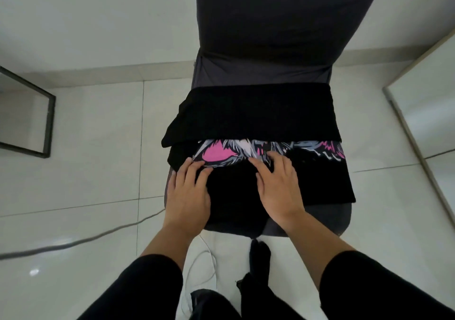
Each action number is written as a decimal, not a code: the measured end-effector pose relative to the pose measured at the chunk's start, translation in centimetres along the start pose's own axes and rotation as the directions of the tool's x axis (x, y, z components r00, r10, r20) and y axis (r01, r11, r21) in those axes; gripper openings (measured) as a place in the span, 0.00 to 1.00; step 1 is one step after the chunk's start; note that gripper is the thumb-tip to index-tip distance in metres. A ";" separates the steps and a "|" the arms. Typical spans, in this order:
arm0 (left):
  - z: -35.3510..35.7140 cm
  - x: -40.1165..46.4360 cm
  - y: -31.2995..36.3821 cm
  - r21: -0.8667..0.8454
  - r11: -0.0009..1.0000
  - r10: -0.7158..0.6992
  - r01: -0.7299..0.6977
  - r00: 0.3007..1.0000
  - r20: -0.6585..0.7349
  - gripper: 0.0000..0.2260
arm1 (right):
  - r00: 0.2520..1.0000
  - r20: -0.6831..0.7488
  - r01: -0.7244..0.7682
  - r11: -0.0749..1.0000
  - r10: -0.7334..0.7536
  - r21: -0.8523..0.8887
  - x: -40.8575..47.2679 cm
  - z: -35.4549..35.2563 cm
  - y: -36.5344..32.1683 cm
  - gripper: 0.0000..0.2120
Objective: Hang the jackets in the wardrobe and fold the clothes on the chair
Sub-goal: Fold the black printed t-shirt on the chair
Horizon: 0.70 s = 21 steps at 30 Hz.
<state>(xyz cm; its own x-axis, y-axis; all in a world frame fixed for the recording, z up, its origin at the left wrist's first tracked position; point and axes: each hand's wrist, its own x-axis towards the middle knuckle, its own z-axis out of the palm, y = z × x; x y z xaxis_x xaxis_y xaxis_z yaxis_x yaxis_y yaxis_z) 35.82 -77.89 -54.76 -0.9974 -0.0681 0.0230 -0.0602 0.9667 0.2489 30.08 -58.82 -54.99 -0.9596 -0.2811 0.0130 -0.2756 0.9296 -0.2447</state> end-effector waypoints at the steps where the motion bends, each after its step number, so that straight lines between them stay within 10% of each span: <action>1: -0.1 -0.4 0.2 -0.015 1.000 0.020 -0.020 0.999 0.027 0.23 | 1.000 -0.005 0.010 1.000 -0.010 0.003 -1.0 0.0 0.2 0.20; 10: -0.7 -4.4 -0.5 0.139 0.985 0.073 -0.105 0.973 0.217 0.40 | 0.952 0.253 0.219 0.963 -0.175 -0.157 -6.4 0.0 1.5 0.51; 17: -1.0 -2.9 -1.2 -0.048 0.999 0.021 -0.019 0.999 0.028 0.06 | 0.961 -0.012 0.277 0.961 -0.277 -0.029 -6.0 -0.1 2.1 0.12; 21: -2.8 -4.6 -0.2 -0.070 0.997 -0.044 0.042 0.999 -0.023 0.04 | 0.997 0.005 -0.076 0.944 0.078 0.321 -4.6 -2.4 0.5 0.10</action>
<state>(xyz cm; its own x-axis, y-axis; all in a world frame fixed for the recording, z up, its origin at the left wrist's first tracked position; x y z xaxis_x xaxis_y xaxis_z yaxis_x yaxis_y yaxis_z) 40.49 -78.48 -52.20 -0.9927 -0.1159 0.0340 -0.0993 0.9433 0.3166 34.22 -56.50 -52.80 -0.9779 -0.2089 -0.0113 -0.1694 0.8224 -0.5431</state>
